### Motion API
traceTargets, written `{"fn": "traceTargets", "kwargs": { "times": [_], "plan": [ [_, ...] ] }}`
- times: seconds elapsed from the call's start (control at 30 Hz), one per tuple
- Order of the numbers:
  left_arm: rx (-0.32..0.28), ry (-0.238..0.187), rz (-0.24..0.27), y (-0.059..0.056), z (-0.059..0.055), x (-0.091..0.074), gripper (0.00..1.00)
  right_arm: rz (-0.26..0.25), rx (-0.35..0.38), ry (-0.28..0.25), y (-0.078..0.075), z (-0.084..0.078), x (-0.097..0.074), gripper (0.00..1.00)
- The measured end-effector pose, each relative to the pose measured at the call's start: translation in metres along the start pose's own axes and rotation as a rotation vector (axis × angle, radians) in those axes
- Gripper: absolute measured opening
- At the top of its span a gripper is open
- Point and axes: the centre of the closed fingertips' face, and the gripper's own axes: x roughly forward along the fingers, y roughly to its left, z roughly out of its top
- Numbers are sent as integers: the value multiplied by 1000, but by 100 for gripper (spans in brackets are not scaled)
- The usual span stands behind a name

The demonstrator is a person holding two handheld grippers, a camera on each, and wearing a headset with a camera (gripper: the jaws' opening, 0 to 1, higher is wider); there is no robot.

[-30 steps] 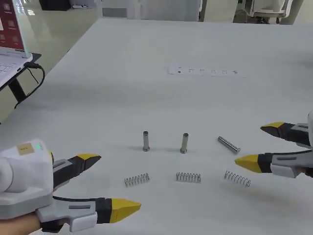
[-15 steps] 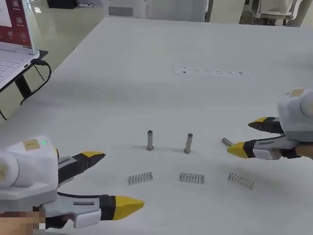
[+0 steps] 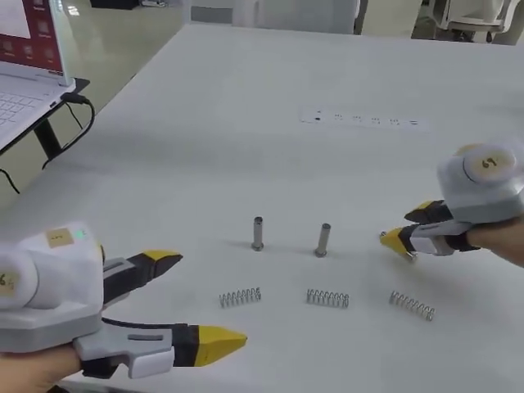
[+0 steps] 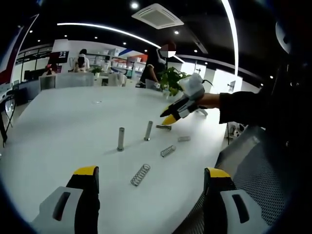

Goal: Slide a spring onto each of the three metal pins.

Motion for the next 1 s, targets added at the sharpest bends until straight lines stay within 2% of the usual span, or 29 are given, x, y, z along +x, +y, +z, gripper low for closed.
{"fn": "traceTargets", "kwargs": {
  "times": [0.1, 0.4, 0.7, 1.0],
  "plan": [
    [-2, -1, 0, 0, 0, 0, 85, -1, 6, 24, 0, -3, 5, 24],
    [-9, -5, -1, 0, 0, 0, 85, -2, 14, 78, -1, -9, 15, 15],
    [-14, -8, 1, 0, 1, 0, 84, -1, 20, 114, -3, -11, 22, 9],
    [-17, -4, -3, 0, 0, 1, 84, -1, 27, 142, -4, -15, 25, 7]
  ]
}}
